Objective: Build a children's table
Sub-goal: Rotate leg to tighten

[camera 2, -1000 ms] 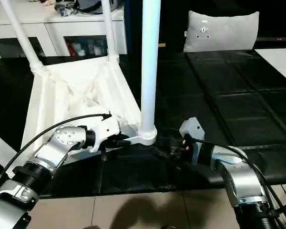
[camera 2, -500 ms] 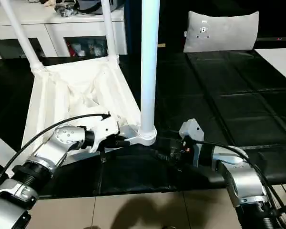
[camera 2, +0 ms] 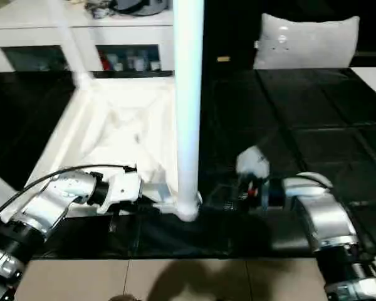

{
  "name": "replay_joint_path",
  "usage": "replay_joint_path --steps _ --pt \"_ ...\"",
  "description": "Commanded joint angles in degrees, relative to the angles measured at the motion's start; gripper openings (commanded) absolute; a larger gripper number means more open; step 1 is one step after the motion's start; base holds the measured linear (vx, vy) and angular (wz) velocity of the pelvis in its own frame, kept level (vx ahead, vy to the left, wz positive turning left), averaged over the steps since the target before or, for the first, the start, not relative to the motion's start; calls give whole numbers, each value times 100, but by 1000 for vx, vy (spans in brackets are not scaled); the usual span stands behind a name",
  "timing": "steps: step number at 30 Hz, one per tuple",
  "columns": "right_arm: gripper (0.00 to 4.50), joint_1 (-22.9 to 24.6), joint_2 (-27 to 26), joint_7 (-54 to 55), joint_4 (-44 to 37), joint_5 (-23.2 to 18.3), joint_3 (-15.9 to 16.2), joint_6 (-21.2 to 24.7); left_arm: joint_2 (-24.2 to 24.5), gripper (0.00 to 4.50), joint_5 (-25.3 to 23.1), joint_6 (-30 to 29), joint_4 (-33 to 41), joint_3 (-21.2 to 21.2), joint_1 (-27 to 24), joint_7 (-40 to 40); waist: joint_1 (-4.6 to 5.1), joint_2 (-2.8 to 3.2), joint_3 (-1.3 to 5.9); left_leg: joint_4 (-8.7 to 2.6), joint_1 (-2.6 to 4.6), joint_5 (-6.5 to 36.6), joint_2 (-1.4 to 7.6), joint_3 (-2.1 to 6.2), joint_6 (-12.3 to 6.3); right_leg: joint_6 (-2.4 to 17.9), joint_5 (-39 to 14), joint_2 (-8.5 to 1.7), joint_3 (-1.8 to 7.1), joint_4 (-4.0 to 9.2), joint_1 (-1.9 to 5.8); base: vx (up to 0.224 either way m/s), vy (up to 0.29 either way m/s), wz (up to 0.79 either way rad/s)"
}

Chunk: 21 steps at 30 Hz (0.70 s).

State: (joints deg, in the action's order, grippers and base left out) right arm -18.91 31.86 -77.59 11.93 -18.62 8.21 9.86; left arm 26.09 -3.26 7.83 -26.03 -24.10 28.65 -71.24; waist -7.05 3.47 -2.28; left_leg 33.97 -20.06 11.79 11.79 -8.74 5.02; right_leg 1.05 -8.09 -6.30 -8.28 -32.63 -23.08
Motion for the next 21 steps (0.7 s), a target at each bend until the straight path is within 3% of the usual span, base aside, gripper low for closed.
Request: replay_joint_path --steps 1,2,6,21 --pt "354 -123 19 -149 12 -73 87 29 20 0 -189 82 71 -316 -124 -246 16 -103 377 -388 -42 964 146 -54 -507 954 -1836 -265 316 314 351 0 0 0" --pt "330 -146 -6 -202 52 -64 114 39 21 0 -182 77 100 -308 -135 -263 10 -139 375 -390 -49 954 138 -51 -482 903 -1945 -271 317 313 357 0 0 0" --pt "308 -260 -82 -355 217 -30 217 24 60 0 -150 9 303 -320 -181 -302 10 -124 363 -391 -34 1058 139 -53 -422 807 -2231 -275 320 349 336 0 0 0" --pt "184 -295 -245 -495 497 83 418 -47 58 0 -127 -164 403 -343 -200 -340 0 -114 378 -385 -42 999 137 -48 -424 856 -2049 -256 321 323 339 0 0 0"
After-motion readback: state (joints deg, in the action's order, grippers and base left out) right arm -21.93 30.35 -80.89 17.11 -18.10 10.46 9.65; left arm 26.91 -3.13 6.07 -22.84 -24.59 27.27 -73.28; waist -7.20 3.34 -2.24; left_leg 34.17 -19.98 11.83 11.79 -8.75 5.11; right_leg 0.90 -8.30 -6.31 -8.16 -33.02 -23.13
